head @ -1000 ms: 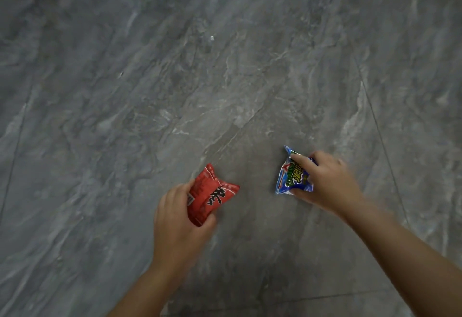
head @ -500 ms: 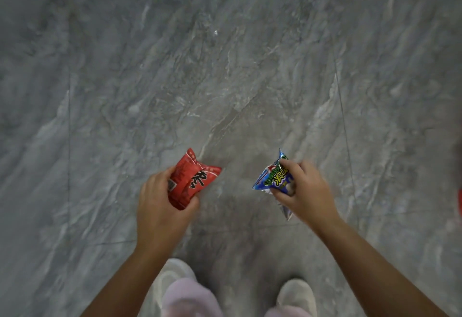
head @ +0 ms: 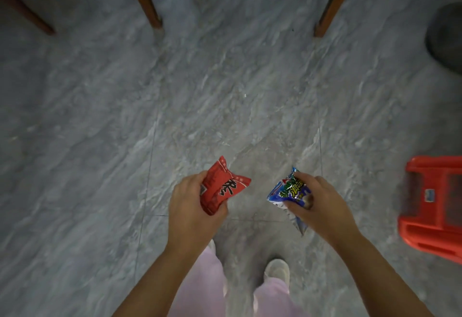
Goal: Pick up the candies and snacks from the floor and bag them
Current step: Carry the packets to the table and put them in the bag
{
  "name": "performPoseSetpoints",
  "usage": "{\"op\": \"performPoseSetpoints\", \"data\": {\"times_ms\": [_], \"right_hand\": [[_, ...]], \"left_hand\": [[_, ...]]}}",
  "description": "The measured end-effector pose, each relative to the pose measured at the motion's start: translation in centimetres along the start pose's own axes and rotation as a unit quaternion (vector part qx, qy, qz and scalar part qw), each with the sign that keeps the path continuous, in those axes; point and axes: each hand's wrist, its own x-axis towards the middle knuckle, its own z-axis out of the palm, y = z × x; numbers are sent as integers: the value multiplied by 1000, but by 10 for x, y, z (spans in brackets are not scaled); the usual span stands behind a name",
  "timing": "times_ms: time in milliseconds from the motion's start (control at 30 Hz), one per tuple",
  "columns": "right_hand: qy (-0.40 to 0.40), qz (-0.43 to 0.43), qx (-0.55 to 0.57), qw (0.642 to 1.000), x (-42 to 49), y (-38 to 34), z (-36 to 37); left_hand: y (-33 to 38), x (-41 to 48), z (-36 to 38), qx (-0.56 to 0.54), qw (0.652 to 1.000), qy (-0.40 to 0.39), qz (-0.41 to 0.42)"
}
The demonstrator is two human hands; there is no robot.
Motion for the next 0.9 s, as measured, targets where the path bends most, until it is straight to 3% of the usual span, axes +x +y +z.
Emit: {"op": "performPoseSetpoints", "data": {"times_ms": [133,400,567,900], "right_hand": [[50,3,22,998,-28,-36,-72],[101,-29,71,992,-93,-72,-181],[135,-14,87,987,-127,-62,-240],[217,49,109,969,-155,-27,-332]], "left_hand": [[57,-15,-49,37,997,-12,67],[166,-57,-111,39,996,40,71],[227,-77,-116,30,993,54,101],[324,-58,-99,-16,986,2,164]]}}
